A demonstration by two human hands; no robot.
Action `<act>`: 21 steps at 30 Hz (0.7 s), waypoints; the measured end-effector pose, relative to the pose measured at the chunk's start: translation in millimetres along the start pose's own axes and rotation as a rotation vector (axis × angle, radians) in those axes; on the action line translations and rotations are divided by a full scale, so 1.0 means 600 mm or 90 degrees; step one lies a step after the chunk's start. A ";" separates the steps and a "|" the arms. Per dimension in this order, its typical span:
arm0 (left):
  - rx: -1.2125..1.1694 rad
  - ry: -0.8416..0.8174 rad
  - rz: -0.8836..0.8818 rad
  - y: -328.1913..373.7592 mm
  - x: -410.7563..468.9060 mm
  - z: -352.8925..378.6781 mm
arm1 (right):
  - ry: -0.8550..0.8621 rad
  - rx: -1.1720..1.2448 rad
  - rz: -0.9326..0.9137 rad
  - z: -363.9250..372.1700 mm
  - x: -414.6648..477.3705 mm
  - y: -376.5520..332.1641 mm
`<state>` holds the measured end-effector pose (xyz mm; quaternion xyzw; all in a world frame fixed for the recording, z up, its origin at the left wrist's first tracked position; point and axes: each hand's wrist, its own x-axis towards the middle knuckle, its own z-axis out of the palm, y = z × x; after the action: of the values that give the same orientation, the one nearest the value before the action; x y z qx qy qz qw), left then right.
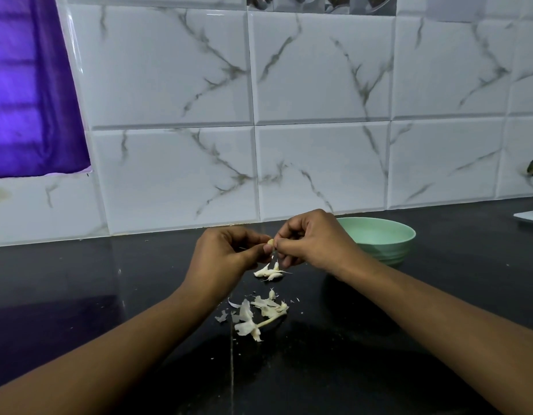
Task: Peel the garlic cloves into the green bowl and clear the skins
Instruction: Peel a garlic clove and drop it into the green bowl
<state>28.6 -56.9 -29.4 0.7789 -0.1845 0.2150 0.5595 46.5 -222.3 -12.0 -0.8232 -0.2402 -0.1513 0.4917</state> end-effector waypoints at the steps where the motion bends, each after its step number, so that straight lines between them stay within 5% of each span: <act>1: 0.011 0.000 0.006 -0.001 0.000 0.000 | 0.005 -0.015 -0.004 0.001 -0.001 0.000; 13: 0.056 -0.011 0.047 -0.001 -0.001 0.003 | 0.078 -0.139 -0.032 0.011 -0.002 0.001; 21: -0.183 -0.052 -0.092 0.002 0.000 0.004 | 0.017 0.125 0.118 0.011 -0.001 -0.003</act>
<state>28.2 -59.6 -28.9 0.7103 -0.1794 0.1141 0.6710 45.2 -215.9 -14.0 -0.7877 -0.1700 -0.0914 0.5851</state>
